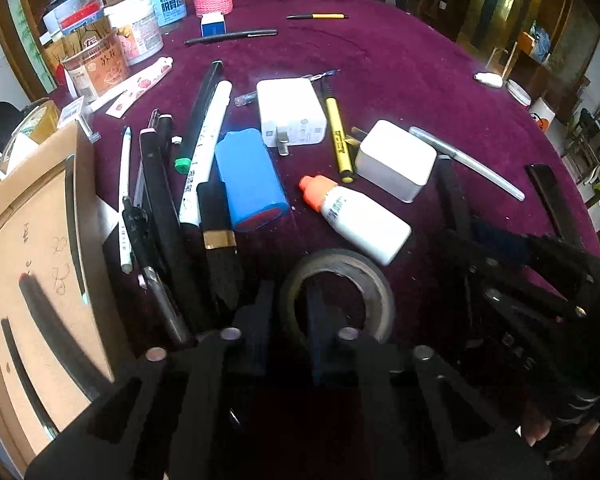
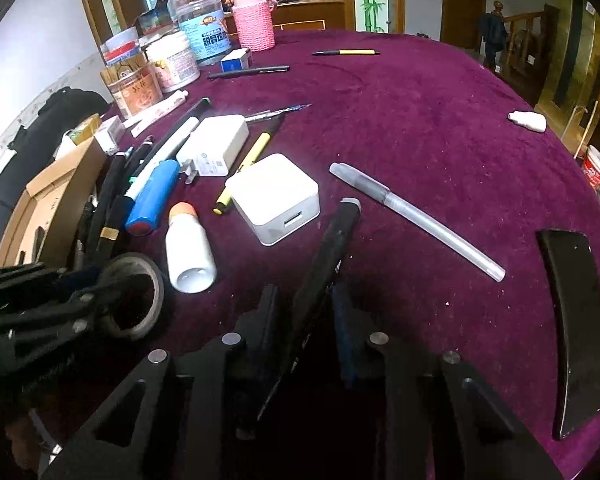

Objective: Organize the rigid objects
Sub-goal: 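Grasp the black tape roll with the left tool while the right tool grasps a black marker, then carry tape roll and marker into the cardboard tray and open both tools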

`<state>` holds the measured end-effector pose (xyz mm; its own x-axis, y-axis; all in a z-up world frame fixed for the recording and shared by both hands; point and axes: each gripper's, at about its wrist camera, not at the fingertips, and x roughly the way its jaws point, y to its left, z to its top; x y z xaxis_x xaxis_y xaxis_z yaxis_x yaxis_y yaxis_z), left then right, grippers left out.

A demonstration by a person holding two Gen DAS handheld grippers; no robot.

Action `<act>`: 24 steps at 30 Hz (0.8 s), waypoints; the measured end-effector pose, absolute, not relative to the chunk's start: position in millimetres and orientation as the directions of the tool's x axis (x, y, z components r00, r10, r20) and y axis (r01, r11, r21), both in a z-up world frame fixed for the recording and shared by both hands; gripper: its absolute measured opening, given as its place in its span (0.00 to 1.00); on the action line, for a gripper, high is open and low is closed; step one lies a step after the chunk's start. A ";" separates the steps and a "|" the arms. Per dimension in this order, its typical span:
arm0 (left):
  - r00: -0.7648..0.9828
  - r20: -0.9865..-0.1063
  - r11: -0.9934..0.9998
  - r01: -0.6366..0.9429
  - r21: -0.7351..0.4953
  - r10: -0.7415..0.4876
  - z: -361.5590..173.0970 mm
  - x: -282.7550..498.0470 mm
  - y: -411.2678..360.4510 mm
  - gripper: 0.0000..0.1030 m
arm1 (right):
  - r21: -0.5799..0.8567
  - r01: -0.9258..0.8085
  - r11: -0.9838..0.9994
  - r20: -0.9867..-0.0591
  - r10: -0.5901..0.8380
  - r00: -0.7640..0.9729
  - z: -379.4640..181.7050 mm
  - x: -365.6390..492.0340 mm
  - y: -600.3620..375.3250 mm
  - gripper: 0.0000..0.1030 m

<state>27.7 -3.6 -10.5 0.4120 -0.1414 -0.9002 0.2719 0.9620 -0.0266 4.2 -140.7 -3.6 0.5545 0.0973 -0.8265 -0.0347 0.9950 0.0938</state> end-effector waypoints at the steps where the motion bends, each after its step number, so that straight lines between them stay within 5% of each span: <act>1: 0.415 -0.899 0.965 0.261 -0.029 -0.140 -9.8 25.3 -2.5 0.10 | 0.094 -0.034 0.995 -0.823 0.097 0.559 -3.8 2.8 -140.8 0.22; 6: 0.434 -0.886 0.976 0.202 -0.080 -0.163 -12.5 13.1 6.8 0.13 | 0.096 -0.020 0.995 -0.812 0.090 0.577 -3.2 -12.2 -148.1 0.14; 24: 0.545 -0.814 0.979 0.091 -0.182 -0.202 34.4 -29.2 47.9 0.11 | 0.247 -0.166 0.955 -0.685 0.293 0.667 46.5 -64.3 -128.8 0.13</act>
